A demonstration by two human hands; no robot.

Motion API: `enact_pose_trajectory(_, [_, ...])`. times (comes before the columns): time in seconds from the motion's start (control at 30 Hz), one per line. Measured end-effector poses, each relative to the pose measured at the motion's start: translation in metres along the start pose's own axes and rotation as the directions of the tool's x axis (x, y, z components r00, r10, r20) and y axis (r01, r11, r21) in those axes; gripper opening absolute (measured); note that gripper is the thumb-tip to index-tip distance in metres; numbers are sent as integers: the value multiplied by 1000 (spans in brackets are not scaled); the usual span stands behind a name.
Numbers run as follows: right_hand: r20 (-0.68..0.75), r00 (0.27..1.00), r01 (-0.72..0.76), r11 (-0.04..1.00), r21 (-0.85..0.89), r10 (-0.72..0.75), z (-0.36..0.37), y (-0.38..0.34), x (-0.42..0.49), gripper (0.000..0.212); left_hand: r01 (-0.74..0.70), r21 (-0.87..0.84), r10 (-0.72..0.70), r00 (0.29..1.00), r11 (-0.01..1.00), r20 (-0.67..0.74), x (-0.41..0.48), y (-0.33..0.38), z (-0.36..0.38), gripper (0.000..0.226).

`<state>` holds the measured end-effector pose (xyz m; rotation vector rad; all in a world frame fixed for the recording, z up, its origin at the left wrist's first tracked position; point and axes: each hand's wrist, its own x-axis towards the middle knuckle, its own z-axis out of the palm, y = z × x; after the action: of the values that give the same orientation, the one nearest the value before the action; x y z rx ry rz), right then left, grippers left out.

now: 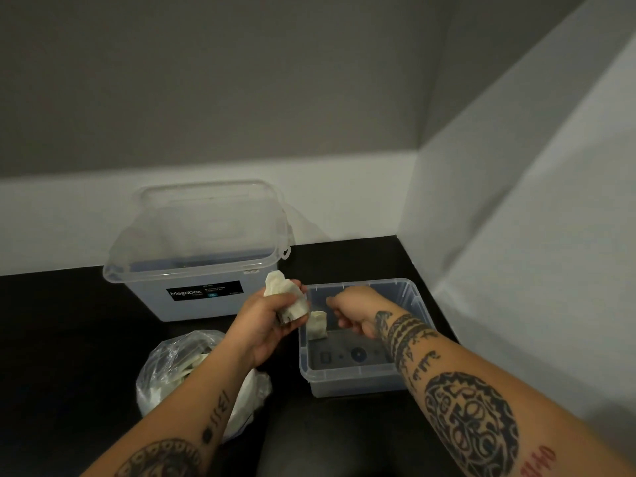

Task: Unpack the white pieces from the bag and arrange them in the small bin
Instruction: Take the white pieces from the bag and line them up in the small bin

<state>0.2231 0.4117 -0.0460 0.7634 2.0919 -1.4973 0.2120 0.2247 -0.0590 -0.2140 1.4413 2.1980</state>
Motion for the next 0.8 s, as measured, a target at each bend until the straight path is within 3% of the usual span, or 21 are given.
enact_pose_trajectory(0.1, [38, 973, 222, 970, 102, -227, 0, -5, -11, 21, -36, 33, 35, 999, 999, 17, 1, 0, 7, 27])
enact_pose_trajectory(0.27, [63, 921, 369, 911, 183, -385, 1, 3, -18, 22, -108, 147, 117, 992, 983, -56, 6, -1, 14, 26])
enact_pose_trajectory(0.43, [-5, 891, 443, 869, 219, -453, 5, 11, -17, 27, -67, 178, 79, 995, 982, -63, 7, -7, 15, 25])
enact_pose_trajectory(0.57, [-41, 876, 478, 858, 185, -480, 5, 12, -11, 16, -69, 177, 79, 995, 982, -55, 8, -7, 15, 25])
enact_pose_trajectory(0.8, [-23, 934, 358, 933, 40, -357, -4, 29, 15, 16, -129, 310, 208, 948, 942, -240, 14, -5, -4, 17])
